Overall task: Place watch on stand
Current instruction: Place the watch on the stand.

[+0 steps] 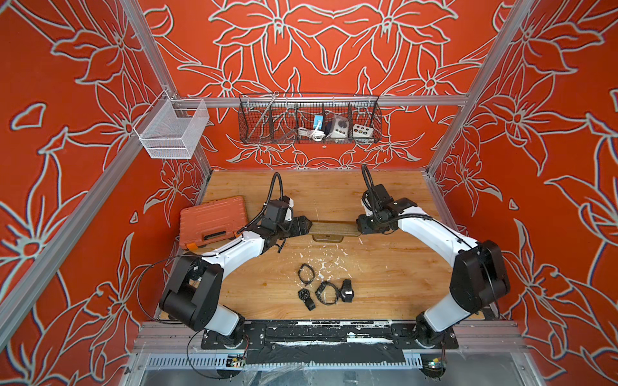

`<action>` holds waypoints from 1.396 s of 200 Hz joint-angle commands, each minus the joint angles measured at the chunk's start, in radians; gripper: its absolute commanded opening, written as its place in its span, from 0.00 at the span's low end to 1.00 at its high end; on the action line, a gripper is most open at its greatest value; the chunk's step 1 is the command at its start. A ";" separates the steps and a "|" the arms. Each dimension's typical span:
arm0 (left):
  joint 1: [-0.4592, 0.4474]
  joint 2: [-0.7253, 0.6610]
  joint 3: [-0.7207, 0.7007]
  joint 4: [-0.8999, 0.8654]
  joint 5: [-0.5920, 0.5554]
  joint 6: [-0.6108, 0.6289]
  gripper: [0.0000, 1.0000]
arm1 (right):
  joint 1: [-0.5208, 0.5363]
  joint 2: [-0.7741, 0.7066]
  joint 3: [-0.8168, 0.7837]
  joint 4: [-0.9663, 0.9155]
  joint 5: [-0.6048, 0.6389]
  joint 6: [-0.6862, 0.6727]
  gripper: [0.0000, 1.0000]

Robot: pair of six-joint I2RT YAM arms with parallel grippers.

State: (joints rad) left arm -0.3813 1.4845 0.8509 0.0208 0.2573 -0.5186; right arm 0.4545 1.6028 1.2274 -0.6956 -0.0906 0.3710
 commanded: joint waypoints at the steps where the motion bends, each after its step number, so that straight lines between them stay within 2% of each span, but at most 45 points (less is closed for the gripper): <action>1: -0.012 0.015 -0.004 0.022 0.013 0.008 0.74 | 0.008 0.018 0.012 -0.001 -0.010 0.022 0.19; 20: -0.021 0.008 -0.011 0.028 0.005 0.006 0.71 | 0.013 0.021 0.014 -0.008 -0.001 0.025 0.19; 111: -0.051 -0.012 -0.039 0.024 -0.014 0.024 0.69 | 0.032 -0.004 -0.019 -0.022 0.028 0.061 0.19; 119: -0.051 -0.019 -0.033 0.006 -0.038 0.035 0.70 | 0.032 -0.007 -0.027 -0.016 0.034 0.066 0.19; 154: -0.029 -0.028 0.019 -0.067 -0.135 0.072 0.88 | 0.031 -0.017 -0.031 -0.015 0.054 0.068 0.19; 194: 0.011 0.055 0.112 -0.076 -0.075 0.085 0.92 | 0.032 -0.018 -0.031 -0.007 0.049 0.070 0.19; 239: 0.013 0.172 0.192 -0.099 0.013 0.106 0.88 | 0.038 -0.023 -0.032 -0.008 0.047 0.075 0.19; 279: 0.007 0.142 0.152 -0.089 0.021 0.091 0.79 | 0.043 -0.022 -0.031 -0.012 0.049 0.080 0.19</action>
State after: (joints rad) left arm -0.3702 1.6581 1.0233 -0.0662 0.2531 -0.4332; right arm 0.4877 1.6051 1.2083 -0.7025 -0.0601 0.4309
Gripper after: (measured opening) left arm 0.810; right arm 0.431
